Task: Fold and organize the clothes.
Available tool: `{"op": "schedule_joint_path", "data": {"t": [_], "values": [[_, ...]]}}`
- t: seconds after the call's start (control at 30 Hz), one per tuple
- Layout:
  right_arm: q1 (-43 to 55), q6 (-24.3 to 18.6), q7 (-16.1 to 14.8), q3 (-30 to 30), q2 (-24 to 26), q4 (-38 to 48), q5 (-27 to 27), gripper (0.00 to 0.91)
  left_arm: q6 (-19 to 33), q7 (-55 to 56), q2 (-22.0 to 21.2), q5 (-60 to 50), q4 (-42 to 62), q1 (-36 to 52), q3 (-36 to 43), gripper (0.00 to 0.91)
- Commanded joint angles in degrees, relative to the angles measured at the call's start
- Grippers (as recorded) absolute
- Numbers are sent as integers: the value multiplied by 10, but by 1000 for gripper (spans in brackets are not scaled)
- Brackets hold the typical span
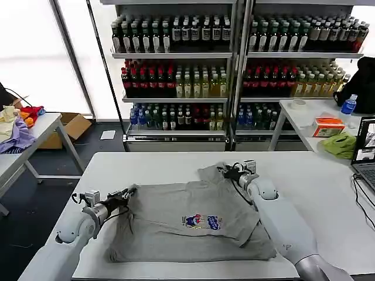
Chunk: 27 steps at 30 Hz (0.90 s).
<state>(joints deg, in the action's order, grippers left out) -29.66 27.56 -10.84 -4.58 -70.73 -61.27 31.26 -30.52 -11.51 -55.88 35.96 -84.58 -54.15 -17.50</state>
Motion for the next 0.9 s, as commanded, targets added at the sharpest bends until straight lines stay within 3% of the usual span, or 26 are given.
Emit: {"op": "schedule_joint_path", "data": {"t": [0.03, 0.17, 0.63, 0.9], "values": [[-11, -3, 5, -7, 0, -25, 31, 0, 11, 10, 8, 16, 5, 8, 2, 30], [-24, -3, 19, -23, 6, -72, 91, 0, 14, 19, 8, 32, -8, 12, -11, 30], [-115, -2, 35, -86, 85, -289, 195, 0, 15, 31, 36, 57, -129, -64, -77, 30], [-257, -7, 32, -169, 154, -423, 237, 0, 15, 34, 42, 64, -224, -149, -129, 30]]}}
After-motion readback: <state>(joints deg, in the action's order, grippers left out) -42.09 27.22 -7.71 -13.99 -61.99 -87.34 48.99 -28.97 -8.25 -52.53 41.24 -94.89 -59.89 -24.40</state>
